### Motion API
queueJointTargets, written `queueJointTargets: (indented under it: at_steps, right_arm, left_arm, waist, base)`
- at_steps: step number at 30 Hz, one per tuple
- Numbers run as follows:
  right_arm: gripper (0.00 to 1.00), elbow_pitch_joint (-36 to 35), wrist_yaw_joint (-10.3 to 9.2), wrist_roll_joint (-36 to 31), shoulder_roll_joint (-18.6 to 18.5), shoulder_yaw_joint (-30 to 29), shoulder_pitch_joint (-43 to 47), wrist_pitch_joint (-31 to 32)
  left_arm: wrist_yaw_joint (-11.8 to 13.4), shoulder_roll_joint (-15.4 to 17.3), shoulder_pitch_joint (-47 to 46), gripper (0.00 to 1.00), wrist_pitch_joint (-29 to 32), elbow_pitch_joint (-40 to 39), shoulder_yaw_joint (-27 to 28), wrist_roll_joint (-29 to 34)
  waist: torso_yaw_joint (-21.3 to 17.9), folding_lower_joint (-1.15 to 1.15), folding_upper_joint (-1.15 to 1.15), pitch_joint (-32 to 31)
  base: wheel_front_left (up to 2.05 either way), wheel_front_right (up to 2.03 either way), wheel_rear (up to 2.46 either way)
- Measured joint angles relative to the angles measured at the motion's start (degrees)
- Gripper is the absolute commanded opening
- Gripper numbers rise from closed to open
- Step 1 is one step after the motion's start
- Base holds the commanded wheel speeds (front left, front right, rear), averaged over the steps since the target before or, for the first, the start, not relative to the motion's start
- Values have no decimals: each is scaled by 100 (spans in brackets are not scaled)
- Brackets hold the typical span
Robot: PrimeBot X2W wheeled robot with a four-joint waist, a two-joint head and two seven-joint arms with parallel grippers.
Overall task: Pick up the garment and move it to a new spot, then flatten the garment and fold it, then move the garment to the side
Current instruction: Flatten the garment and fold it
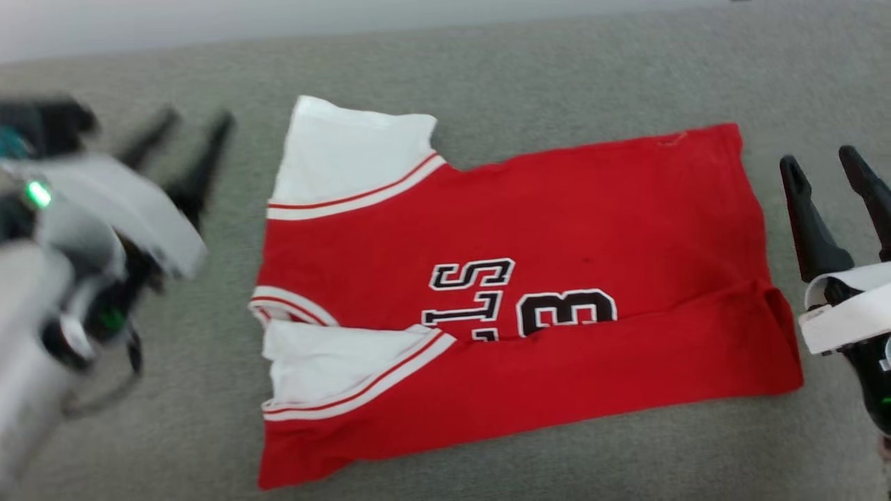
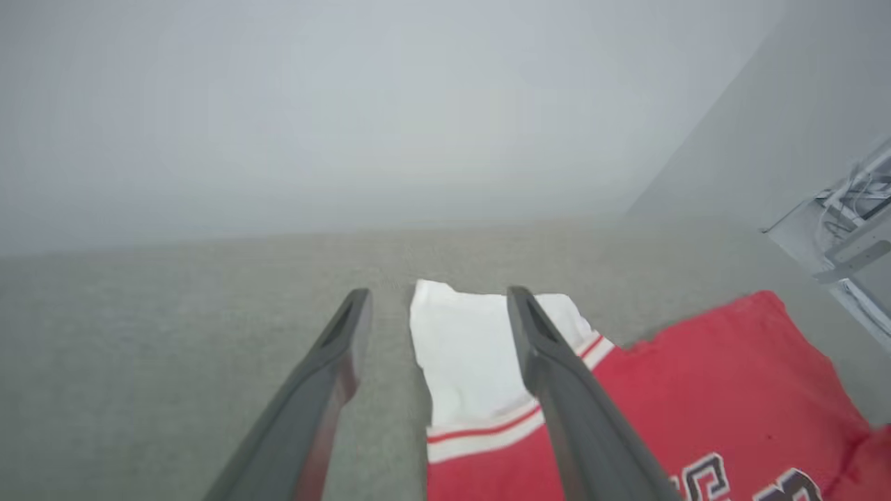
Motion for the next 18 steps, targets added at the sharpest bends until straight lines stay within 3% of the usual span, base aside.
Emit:
queueJointTargets:
  at_steps: [9, 14, 18]
  right_arm:
    - [100, -129, 0, -27, 442, 14, 165, -392]
    - [100, -35, 0, 67, 417, 34, 173, -393]
    - [100, -26, 0, 131, 345, 147, 173, -363]
  left_arm:
    - [-511, -240, -1765, 100, 1042, 1961, -434, 669]
    - [-671, -333, -2194, 100, 2306, 2934, -731, 577]
    - [-961, -355, -2413, 100, 3385, 3331, -988, 456]
  waist:
    - [-684, 0, 0, 416]
    - [-1072, 0, 0, 603]
    - [-1324, 0, 0, 716]
  base:
    - [0, 0, 0]
    - [0, 0, 0]
    - [0, 0, 0]
